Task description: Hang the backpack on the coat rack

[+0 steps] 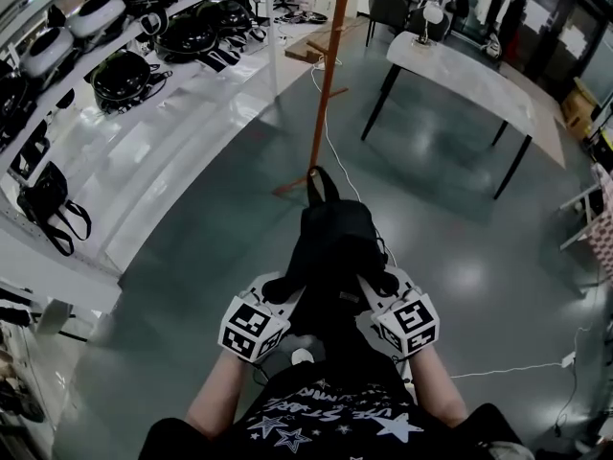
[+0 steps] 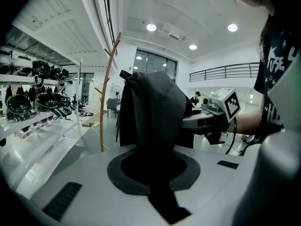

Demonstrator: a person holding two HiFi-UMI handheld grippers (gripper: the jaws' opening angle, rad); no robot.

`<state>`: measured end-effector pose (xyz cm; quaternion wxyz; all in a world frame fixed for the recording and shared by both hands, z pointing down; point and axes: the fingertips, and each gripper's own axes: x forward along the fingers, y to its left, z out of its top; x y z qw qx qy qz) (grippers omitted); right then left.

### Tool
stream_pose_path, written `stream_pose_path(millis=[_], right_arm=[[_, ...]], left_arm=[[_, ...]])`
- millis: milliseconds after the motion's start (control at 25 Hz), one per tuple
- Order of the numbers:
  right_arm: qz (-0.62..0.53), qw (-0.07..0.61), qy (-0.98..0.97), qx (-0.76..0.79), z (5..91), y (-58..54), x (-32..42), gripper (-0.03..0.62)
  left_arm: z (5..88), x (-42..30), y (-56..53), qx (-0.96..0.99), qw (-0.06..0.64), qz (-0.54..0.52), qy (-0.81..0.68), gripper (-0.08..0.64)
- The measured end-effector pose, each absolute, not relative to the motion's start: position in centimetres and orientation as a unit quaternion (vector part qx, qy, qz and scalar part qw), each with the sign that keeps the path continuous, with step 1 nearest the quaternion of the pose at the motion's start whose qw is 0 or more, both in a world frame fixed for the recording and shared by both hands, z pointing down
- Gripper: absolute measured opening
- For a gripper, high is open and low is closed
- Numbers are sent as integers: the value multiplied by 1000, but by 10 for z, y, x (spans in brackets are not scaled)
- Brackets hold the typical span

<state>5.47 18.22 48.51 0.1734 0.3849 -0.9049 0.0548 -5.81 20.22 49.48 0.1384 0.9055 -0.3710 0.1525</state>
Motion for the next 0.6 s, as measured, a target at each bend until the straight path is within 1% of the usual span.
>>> stream_pose_path(millis=[320,600], right_arm=[[65,162,-916,360,494,124,40,37],[61,141,-927,343,491,30,42,37]], left_arm=[[499,-71,151,896,140,167,-388,60],[494,-69,58,888,122,177,-405,60]])
